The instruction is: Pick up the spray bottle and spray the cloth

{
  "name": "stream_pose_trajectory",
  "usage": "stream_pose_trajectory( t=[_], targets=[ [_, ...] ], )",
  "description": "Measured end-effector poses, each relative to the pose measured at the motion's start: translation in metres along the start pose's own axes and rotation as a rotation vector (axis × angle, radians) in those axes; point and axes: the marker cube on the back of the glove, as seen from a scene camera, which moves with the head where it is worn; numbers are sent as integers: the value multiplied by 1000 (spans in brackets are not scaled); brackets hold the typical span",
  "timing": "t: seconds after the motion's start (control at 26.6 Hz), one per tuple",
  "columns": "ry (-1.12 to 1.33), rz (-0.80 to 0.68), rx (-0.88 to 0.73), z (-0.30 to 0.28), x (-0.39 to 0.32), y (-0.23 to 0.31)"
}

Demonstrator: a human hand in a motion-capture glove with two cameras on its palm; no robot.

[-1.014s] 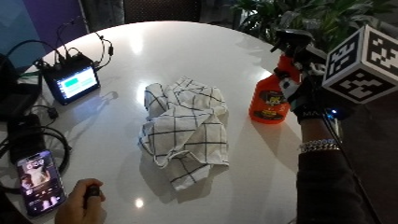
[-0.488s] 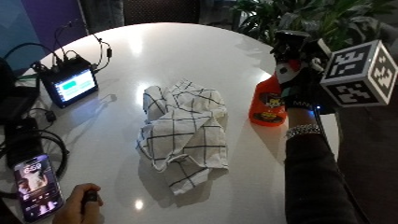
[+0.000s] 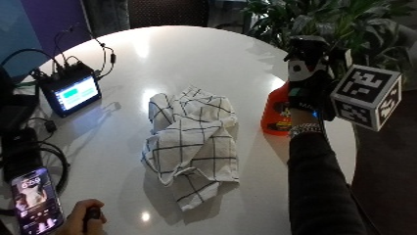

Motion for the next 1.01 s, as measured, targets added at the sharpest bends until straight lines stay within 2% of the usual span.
stream_pose_trajectory(
  t=[0.19,0.41,0.68,1.01],
  targets=[
    [-7,-79,60,6,-10,-5],
    [41,-155,16,12,-15,-4],
    [244,-412,-86,16,-42,-8],
    [393,-727,-221,27,-90,-8]
  ],
)
